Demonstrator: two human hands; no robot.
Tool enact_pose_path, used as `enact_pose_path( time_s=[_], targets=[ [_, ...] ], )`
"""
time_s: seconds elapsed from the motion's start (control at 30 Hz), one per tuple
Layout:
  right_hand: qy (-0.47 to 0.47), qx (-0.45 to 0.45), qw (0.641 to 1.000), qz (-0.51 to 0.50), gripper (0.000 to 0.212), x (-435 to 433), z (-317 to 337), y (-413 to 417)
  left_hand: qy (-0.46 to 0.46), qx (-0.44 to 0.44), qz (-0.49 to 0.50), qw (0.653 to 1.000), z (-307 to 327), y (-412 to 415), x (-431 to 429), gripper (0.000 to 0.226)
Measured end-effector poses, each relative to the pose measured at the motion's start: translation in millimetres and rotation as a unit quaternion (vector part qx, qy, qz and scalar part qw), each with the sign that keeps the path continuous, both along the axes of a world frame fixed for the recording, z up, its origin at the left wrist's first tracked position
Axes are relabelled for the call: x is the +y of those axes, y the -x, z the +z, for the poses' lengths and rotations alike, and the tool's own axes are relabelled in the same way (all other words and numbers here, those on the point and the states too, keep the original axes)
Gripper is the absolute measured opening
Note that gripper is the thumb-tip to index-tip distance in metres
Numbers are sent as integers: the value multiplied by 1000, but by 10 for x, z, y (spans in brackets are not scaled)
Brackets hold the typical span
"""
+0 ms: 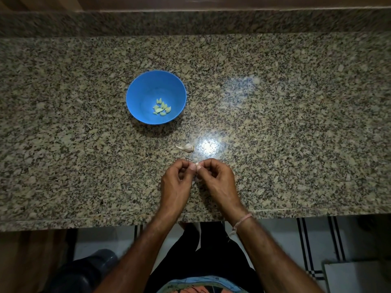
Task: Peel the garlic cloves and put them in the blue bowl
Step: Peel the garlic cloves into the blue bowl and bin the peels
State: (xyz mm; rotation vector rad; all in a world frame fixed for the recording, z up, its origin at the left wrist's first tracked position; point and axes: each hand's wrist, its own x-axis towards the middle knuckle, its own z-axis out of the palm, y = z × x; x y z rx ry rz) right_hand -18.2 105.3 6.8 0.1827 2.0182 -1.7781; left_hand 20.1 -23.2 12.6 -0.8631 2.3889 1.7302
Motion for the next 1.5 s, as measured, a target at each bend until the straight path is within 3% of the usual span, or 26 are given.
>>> enact_pose_path(
  time_s=[0.3,0.47,0.53,0.6,0.73,0.8,0.9,0.93,1.0,1.07,1.13,1.23,1.5],
  targets=[
    [-40,21,999,9,4,57,13,17,-3,-27,17,999,-39,35,-36,25],
    [-59,22,998,-20,5,116,-11,44,198,-1,-56,979,-23,118,-28,13],
    [-61,24,998,-22,7,165,-16,56,222,13,-65,973,-30,143,-17,8],
    [-54,24,998,-17,8,189,-9,60,183,36,-46,981,4,131,10,13],
    [20,-15,1000,0,12,100,40,46,-21,61,8,998,131,59,35,10],
    [72,-57,996,-4,13,14,67,15,-38,62,41,996,111,23,-17,12],
    [118,-109,987,-14,25,-51,110,-62,5,51,74,996,39,-22,-128,14],
    [91,-85,992,-10,28,-32,109,-79,19,45,80,996,24,-37,-171,14],
    [-55,48,997,16,31,34,57,-72,46,37,94,994,-10,-66,-295,13],
    [-190,177,964,51,30,77,-2,-19,77,32,103,991,-52,-86,-429,13],
    [-276,247,924,98,28,35,-41,67,93,21,99,990,-86,-102,-527,15],
    [-352,281,878,161,30,-112,-59,164,105,15,76,991,-106,-110,-560,17],
    [-416,305,844,146,11,-205,-137,195,124,15,65,990,-139,-142,-553,10]
  ],
)
